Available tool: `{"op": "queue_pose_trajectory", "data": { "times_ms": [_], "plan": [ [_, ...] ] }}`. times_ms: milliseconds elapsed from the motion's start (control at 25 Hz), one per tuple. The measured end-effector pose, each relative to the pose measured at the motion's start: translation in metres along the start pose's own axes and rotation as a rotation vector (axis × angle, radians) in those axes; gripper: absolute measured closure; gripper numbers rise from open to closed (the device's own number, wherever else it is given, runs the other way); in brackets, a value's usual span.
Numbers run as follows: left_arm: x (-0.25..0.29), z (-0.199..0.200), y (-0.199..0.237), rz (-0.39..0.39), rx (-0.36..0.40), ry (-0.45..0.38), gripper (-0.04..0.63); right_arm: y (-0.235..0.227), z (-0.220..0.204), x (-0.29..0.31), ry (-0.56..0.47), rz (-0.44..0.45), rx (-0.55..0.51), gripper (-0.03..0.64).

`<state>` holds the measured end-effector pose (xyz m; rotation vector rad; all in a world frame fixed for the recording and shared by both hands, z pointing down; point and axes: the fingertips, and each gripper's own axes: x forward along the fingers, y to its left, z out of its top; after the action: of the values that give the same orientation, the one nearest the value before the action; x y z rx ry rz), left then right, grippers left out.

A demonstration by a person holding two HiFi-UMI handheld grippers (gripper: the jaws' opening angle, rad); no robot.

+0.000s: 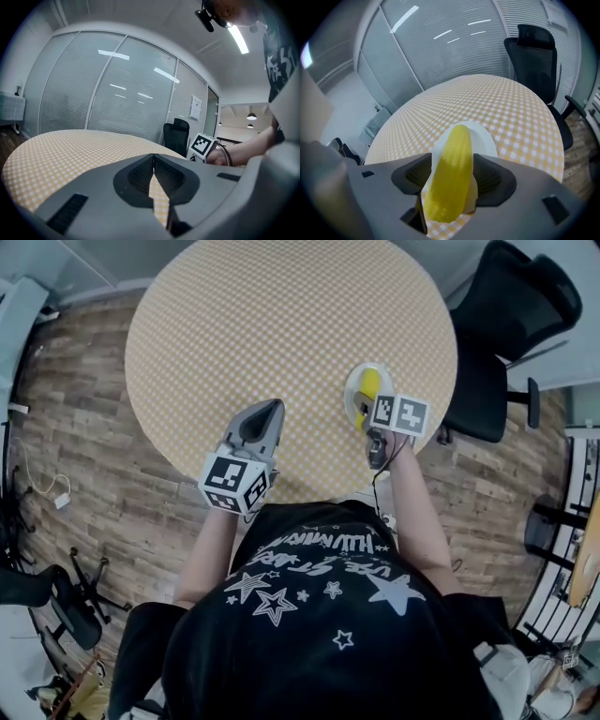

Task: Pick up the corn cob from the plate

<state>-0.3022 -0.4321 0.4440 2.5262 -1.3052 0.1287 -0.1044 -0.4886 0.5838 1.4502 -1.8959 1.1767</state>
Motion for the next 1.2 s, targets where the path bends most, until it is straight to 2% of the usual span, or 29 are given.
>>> {"op": "queue_pose_trajectory", "data": {
  "times_ms": [200, 480, 640, 880, 1040, 1200],
  "plan": [
    [0.005, -0.002, 0.010, -0.007, -0.017, 0.001, 0.588, -0.003, -0.002, 0.017, 0.050, -0.059, -0.021, 0.357],
    [0.008, -0.001, 0.009, -0.030, -0.040, -0.029, 0.589, -0.006, -0.007, 0.030, 0.144, -0.105, -0.166, 0.357],
    [0.006, -0.008, 0.011, -0.024, -0.054, -0.013, 0.588, -0.005, -0.007, 0.030, 0.125, -0.104, -0.182, 0.357],
    [0.001, -0.007, 0.004, -0.028, -0.024, -0.010, 0.588, -0.004, -0.003, 0.019, 0.059, -0.075, -0.201, 0.359],
    [-0.003, -0.008, -0.007, -0.031, -0.011, 0.000, 0.588, 0.001, 0.005, -0.009, -0.026, 0.002, -0.147, 0.359],
    [-0.006, -0.006, -0.027, -0.036, 0.017, -0.006, 0.588, 0.005, 0.010, -0.042, -0.139, 0.181, -0.002, 0.359]
  ]
}}
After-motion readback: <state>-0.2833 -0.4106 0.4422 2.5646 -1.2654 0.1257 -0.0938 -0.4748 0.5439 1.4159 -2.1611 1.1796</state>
